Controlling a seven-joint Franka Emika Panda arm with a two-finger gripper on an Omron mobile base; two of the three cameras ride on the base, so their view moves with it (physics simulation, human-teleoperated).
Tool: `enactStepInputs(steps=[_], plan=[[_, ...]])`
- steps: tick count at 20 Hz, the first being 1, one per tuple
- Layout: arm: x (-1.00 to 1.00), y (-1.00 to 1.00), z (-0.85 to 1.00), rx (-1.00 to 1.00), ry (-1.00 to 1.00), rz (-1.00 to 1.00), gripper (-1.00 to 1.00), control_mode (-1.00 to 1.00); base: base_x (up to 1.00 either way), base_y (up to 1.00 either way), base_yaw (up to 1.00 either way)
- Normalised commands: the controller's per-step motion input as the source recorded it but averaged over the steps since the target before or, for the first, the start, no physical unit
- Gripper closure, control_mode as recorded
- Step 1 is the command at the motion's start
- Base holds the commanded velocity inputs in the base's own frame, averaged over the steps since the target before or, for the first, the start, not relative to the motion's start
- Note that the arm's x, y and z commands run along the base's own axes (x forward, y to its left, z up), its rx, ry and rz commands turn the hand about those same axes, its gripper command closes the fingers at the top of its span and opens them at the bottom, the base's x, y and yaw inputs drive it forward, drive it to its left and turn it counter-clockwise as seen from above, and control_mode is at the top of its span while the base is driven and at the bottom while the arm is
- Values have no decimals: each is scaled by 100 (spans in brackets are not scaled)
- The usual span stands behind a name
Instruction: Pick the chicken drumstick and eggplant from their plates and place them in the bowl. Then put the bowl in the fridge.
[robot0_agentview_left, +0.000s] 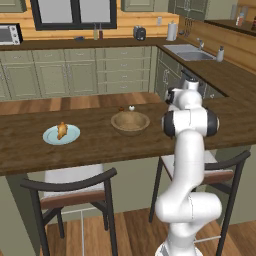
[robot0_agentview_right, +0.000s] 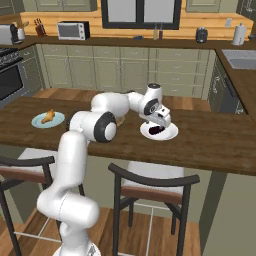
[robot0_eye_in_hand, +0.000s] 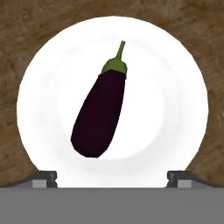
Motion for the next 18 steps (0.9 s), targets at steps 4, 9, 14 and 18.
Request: enactStepInputs(steps=[4,9,14,18], plan=[[33,0,-41,0,0,0,-100,-100,0,0,0],[30,0,-33,0,0,0,-100,-100,0,0,0],[3,0,-35,0,0,0,-100,-100,0,0,0],[0,0,-41,0,0,0,100,-100,0,0,0]])
